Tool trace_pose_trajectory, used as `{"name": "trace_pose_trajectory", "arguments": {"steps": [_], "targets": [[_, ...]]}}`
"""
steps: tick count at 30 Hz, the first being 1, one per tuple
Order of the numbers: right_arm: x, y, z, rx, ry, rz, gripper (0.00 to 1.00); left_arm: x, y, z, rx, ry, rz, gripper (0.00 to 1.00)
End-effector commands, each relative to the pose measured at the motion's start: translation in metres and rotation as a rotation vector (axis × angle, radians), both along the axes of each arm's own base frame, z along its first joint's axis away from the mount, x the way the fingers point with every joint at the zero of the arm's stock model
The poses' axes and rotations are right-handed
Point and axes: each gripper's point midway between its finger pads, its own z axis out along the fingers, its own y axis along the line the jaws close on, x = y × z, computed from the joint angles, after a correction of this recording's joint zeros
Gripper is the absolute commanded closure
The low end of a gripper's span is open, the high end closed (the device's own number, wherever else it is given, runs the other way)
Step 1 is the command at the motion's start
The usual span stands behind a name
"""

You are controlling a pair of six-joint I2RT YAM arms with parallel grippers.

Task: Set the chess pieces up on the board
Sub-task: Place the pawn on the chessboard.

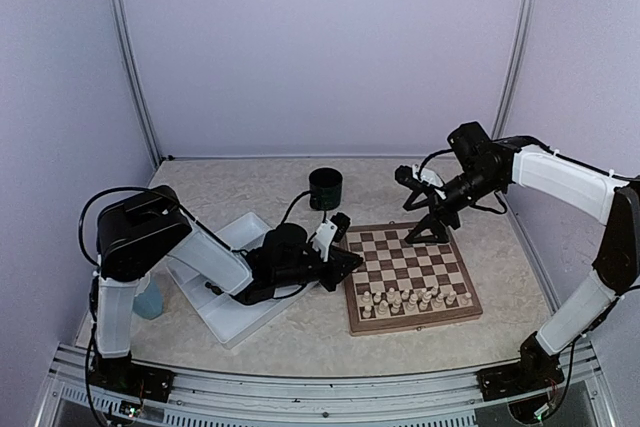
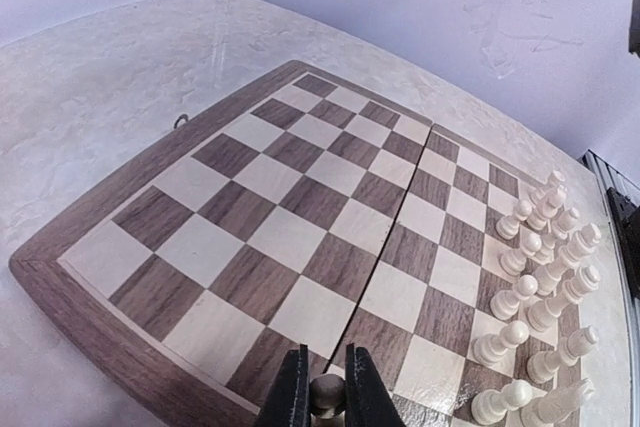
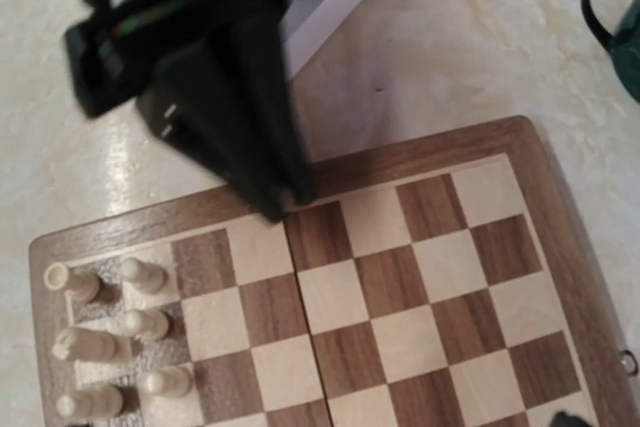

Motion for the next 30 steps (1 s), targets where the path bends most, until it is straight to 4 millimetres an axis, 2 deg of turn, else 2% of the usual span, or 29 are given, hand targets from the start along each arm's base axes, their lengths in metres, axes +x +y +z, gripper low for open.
{"name": "trace_pose_trajectory", "arguments": {"steps": [1,5,8,12,14,20,21,22,24,25,27,30], "targets": [[0.007,-0.003,0.001,0.002,-0.001,-0.046,0.01,-0.008,-0.011,0.005,-0.043,-0.105,-0.006,1.00],[0.010,-0.003,-0.001,-0.005,0.005,-0.051,0.01,-0.008,-0.013,-0.012,-0.006,-0.095,-0.008,0.99],[0.011,-0.002,-0.003,-0.006,0.013,-0.052,0.01,-0.006,-0.011,-0.017,0.028,-0.097,-0.002,0.85],[0.014,-0.001,-0.003,-0.007,0.018,-0.051,0.01,-0.005,-0.011,-0.013,0.065,-0.106,-0.004,0.75],[0.017,0.000,-0.001,-0.007,0.016,-0.057,0.01,-0.006,-0.010,-0.003,0.075,-0.115,-0.008,0.72],[0.045,0.000,0.013,-0.015,-0.047,-0.143,0.01,-0.009,-0.009,0.077,0.033,-0.189,-0.009,0.67],[0.050,0.000,0.016,-0.006,-0.052,-0.159,0.01,-0.008,-0.007,0.086,0.036,-0.195,0.002,0.66],[0.055,-0.001,0.018,0.012,-0.040,-0.174,0.01,-0.006,-0.002,0.103,0.026,-0.211,0.022,0.66],[0.055,0.001,0.016,0.066,0.025,-0.163,0.01,-0.003,0.008,0.119,0.040,-0.222,0.059,0.63],[0.052,0.004,0.011,0.070,0.061,-0.137,0.01,0.004,0.018,0.130,0.049,-0.229,0.118,0.61],[0.045,0.012,-0.012,0.010,0.123,-0.108,0.01,0.018,0.037,0.134,0.106,-0.212,0.227,0.59],[0.028,0.031,-0.046,-0.132,0.094,-0.027,0.11,0.053,0.087,0.127,0.195,-0.140,0.516,0.55]]}}
